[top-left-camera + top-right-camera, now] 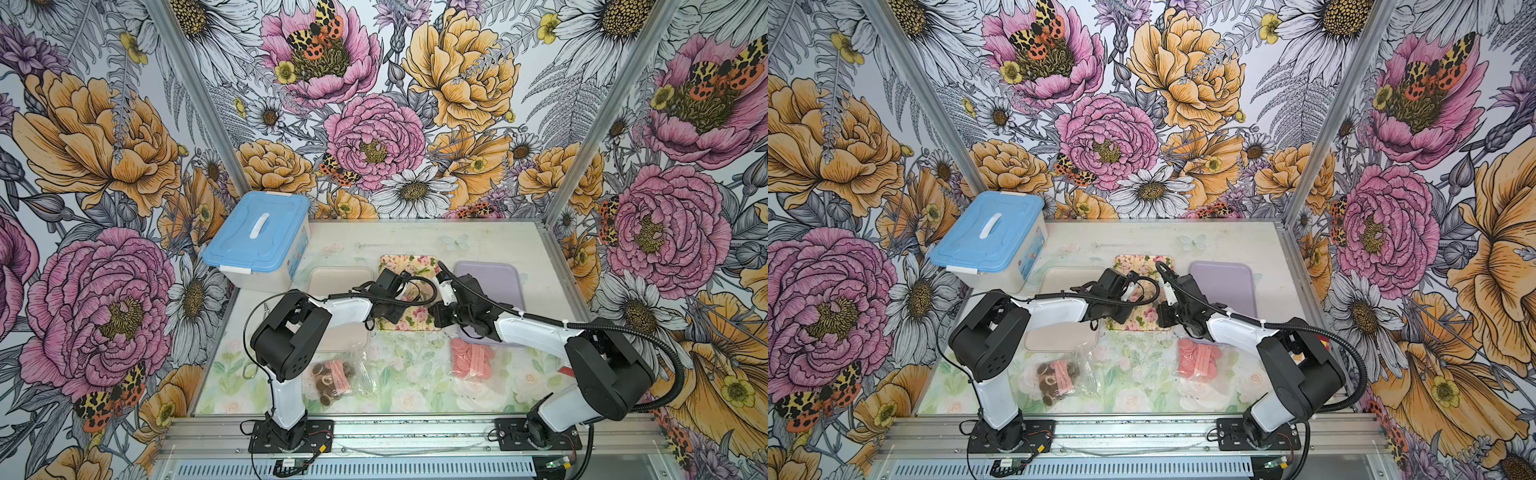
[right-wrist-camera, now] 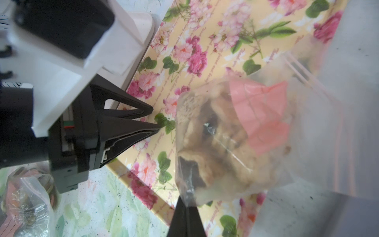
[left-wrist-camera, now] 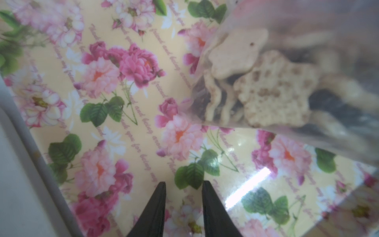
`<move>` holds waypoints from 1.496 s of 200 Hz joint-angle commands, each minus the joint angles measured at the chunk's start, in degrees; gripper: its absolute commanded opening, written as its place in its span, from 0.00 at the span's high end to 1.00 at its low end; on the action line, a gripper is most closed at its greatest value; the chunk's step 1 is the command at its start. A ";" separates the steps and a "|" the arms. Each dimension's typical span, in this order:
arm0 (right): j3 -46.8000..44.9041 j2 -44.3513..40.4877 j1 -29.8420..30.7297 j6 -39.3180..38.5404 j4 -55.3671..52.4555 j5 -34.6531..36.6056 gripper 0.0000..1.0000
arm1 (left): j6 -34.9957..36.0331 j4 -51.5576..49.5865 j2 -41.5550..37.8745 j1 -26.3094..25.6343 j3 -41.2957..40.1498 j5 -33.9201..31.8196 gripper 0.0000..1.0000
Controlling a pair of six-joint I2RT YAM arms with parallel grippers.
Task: Pour cookies out of the ziploc bag
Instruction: 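Pour the cookies out of the ziploc bag onto the tray.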
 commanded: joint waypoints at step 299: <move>-1.45 -5.88 0.71 2.25 -0.54 -3.69 1.00 | 12.25 8.88 -3.90 -3.39 -2.57 10.20 0.63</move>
